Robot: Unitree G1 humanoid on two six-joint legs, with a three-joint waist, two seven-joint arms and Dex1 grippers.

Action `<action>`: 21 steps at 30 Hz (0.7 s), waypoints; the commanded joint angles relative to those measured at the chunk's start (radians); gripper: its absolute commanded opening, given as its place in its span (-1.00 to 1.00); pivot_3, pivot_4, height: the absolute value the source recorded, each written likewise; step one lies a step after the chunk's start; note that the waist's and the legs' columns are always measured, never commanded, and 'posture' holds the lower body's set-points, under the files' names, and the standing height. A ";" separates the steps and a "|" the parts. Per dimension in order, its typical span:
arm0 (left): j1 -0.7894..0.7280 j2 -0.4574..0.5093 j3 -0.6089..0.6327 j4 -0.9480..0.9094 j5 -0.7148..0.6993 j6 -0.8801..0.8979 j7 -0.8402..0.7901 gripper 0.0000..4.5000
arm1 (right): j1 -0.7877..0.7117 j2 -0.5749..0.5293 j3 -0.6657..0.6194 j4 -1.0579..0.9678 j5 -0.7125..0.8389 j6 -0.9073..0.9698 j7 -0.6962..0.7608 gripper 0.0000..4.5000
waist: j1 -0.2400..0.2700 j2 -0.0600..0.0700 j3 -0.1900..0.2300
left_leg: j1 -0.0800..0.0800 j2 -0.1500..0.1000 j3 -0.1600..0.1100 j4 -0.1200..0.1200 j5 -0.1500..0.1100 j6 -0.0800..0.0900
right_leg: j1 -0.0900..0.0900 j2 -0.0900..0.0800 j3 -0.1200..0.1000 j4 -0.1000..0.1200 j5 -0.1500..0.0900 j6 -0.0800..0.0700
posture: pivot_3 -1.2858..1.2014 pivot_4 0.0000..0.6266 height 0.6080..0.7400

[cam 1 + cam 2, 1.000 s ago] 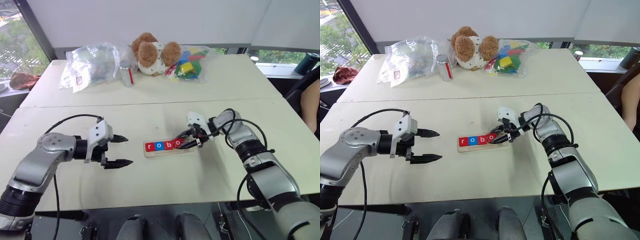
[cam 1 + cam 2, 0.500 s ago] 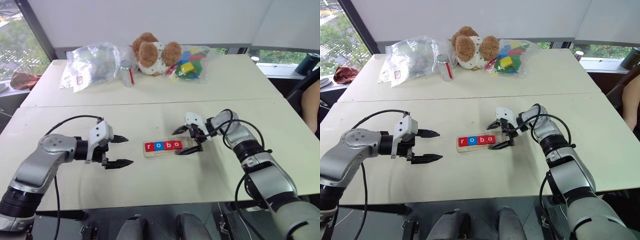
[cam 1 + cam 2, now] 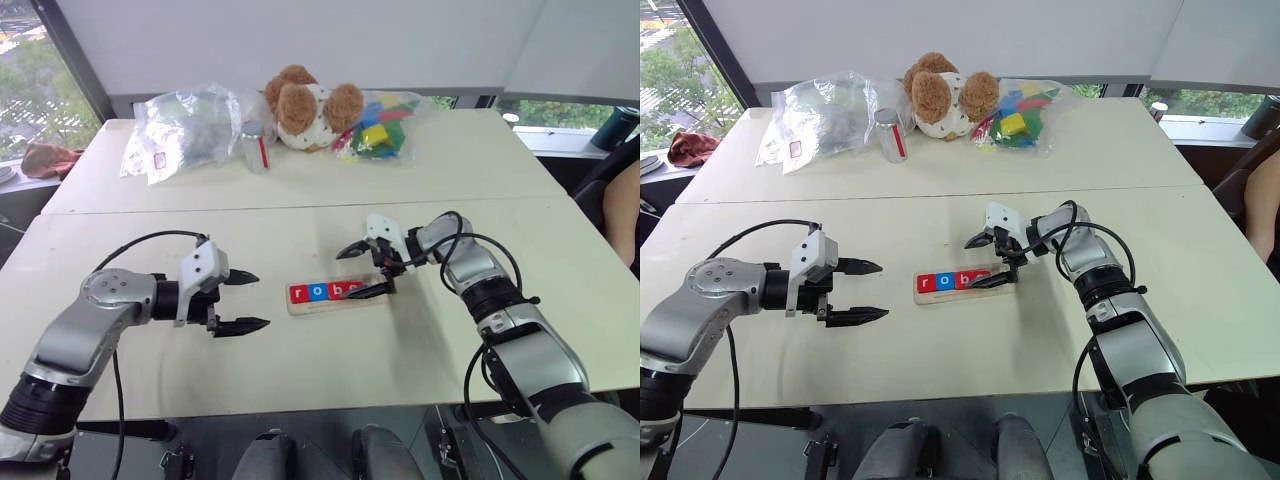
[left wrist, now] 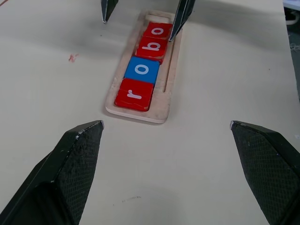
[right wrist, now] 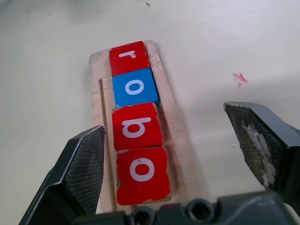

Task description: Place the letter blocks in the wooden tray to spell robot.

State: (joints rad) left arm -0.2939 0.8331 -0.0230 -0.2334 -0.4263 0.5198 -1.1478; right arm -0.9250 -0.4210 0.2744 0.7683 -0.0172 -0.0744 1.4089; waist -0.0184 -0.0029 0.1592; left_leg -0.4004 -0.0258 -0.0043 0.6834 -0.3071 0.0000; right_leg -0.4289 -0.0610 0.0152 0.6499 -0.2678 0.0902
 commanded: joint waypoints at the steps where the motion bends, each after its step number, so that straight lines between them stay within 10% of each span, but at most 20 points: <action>1: -0.017 0.000 0.013 -0.010 -0.010 0.001 0.008 1.00 | -0.010 0.008 0.000 -0.001 -0.002 -0.026 -0.009 0.96 | 0.000 0.000 0.000 | 0.000 0.000 0.000 0.000 0.000 0.000 | 0.000 0.000 0.000 0.000 0.000 0.000 | 0.03 -0.52 1.00; 21: -0.012 0.001 0.016 -0.016 -0.016 0.007 0.022 1.00 | -0.029 0.027 -0.010 0.051 -0.011 -0.085 -0.042 0.96 | -0.002 0.000 0.000 | 0.000 0.000 0.000 0.000 0.000 0.000 | 0.000 0.000 0.000 0.000 0.000 0.000 | 0.03 -0.52 1.00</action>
State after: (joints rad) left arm -0.2951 0.8331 -0.0228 -0.2336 -0.4267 0.5228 -1.1285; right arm -0.9396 -0.3932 0.2881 0.8634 -0.0615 -0.1797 1.3405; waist -0.0202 -0.0029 0.1591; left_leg -0.4000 -0.0258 -0.0042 0.6834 -0.3068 -0.0005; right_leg -0.4288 -0.0610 0.0152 0.6503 -0.2678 0.0902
